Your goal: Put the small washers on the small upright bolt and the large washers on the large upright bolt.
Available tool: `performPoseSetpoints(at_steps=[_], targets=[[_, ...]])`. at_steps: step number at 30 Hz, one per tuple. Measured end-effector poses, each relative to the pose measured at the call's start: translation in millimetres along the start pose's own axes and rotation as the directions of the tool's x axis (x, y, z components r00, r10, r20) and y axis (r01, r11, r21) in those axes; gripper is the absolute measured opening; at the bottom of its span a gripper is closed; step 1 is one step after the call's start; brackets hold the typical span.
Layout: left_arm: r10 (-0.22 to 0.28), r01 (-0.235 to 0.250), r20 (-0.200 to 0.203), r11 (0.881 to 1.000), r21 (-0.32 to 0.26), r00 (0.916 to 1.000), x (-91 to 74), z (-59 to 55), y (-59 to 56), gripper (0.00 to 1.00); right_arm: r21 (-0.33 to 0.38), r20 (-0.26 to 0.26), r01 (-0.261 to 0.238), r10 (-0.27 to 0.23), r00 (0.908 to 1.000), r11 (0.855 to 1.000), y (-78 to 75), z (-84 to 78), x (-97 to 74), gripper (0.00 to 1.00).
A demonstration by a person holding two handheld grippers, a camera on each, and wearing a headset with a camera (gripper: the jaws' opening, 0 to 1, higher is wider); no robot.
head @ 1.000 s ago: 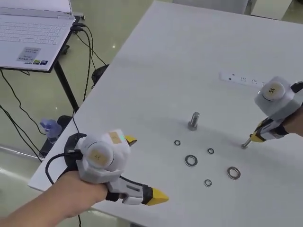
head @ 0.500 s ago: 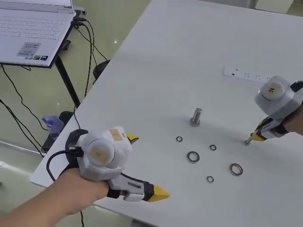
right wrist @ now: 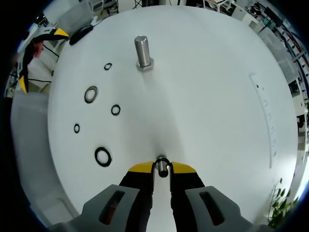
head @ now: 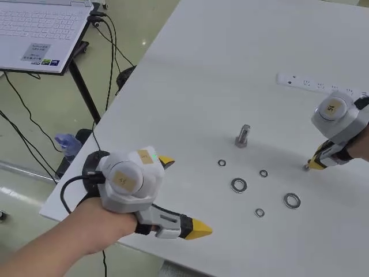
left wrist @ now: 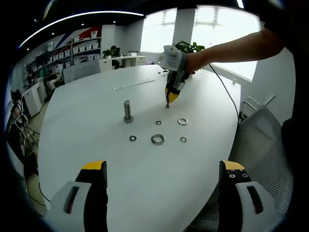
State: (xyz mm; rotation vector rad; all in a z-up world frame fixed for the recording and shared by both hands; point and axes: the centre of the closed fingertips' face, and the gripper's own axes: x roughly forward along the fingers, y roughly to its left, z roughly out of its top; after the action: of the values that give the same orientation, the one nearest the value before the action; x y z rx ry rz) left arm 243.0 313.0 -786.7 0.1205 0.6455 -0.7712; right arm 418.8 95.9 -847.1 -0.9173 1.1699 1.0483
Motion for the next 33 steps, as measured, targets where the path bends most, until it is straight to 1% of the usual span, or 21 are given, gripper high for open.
performPoseSetpoints(at_steps=[12, 20, 24, 29, 33], targets=[[-0.001, 0.001, -0.011, 1.0, -0.004, 0.9999, 0.4, -4.4, 0.9, 0.95, -0.01, -0.005, 0.0, 0.0, 1.0, 1.0, 1.2, -2.8, 14.9, 0.13], [-0.002, 0.001, -0.018, 1.0, -0.01, 0.9998, 1.3, -7.5, -0.7, 0.95, -0.033, -0.014, 0.01, -0.01, 0.9999, 0.999, 0.5, -4.8, 17.8, 0.13], [-0.006, 0.005, -0.007, 1.0, -0.022, 1.0, 0.3, -5.9, -1.7, 0.95, -0.02, -0.003, 0.014, -0.014, 0.9999, 1.0, -0.5, -4.2, 17.3, 0.13], [-0.006, 0.005, -0.01, 1.0, -0.02, 0.9999, -0.2, -5.9, -2.3, 0.94, -0.019, -0.005, 0.011, -0.011, 0.9999, 1.0, -0.8, -5.0, 17.4, 0.13], [-0.006, 0.006, -0.006, 1.0, -0.02, 1.0, 0.1, -4.8, -3.0, 0.94, -0.018, -0.005, 0.011, -0.011, 0.9999, 1.0, -0.8, -5.1, 17.5, 0.13]])
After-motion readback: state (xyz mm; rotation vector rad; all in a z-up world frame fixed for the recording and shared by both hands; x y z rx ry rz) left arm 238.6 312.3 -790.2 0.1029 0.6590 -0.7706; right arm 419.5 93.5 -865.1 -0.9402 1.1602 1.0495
